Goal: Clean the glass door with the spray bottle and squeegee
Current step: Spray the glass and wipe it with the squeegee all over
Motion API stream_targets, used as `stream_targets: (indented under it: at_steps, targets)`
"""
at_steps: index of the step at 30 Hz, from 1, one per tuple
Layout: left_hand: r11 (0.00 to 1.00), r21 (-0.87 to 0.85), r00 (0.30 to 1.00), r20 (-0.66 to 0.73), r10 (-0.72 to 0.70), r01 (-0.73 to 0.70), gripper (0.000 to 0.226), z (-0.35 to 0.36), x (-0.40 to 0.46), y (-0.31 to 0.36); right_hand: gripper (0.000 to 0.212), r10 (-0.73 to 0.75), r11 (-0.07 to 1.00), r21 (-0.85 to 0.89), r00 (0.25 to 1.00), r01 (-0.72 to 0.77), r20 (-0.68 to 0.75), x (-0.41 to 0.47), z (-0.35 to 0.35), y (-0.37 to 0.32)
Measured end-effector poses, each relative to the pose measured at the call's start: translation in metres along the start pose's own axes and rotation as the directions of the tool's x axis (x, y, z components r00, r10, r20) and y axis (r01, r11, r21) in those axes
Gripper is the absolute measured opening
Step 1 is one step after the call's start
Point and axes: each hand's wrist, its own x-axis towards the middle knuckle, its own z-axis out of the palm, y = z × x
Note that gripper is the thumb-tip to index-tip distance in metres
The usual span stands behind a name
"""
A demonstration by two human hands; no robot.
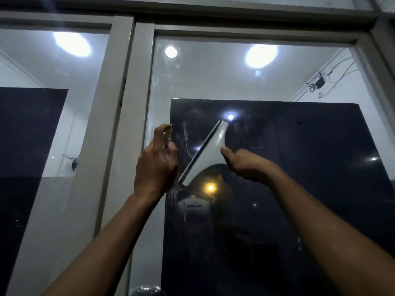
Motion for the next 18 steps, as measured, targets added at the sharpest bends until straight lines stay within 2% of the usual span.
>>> stream_targets:
  at_steps: [2, 5, 11, 14, 18]
  targets:
    - [1.0, 0.0, 1.0, 0.005, -0.006, 0.006, 0.038, -0.002, -0.002, 0.002, 0.063, 0.018, 1.0, 0.005, 1.0, -0.018, -0.009, -0.012, 0.004, 0.008]
    - [1.0, -0.003, 1.0, 0.008, 0.003, -0.003, 0.038, -0.006, 0.0, 0.003, 0.061, -0.049, 0.997, -0.061, 0.992, 0.041, -0.12, -0.014, 0.001, -0.002]
    - [1.0, -0.006, 1.0, -0.007, 0.009, -0.009, 0.038, -0.009, 0.004, 0.002, 0.063, -0.17, 0.968, -0.215, 0.969, 0.13, -0.178, 0.011, 0.008, -0.066]
    - [1.0, -0.001, 1.0, 0.0, 0.007, -0.007, 0.039, -0.01, 0.002, 0.0, 0.064, -0.125, 0.974, -0.208, 0.982, 0.094, -0.144, 0.026, 0.004, -0.076]
    - [0.999, -0.014, 1.0, 0.0, 0.03, -0.03, 0.037, -0.014, -0.003, -0.008, 0.06, 0.027, 1.0, -0.009, 0.997, -0.028, -0.073, 0.014, 0.001, -0.053]
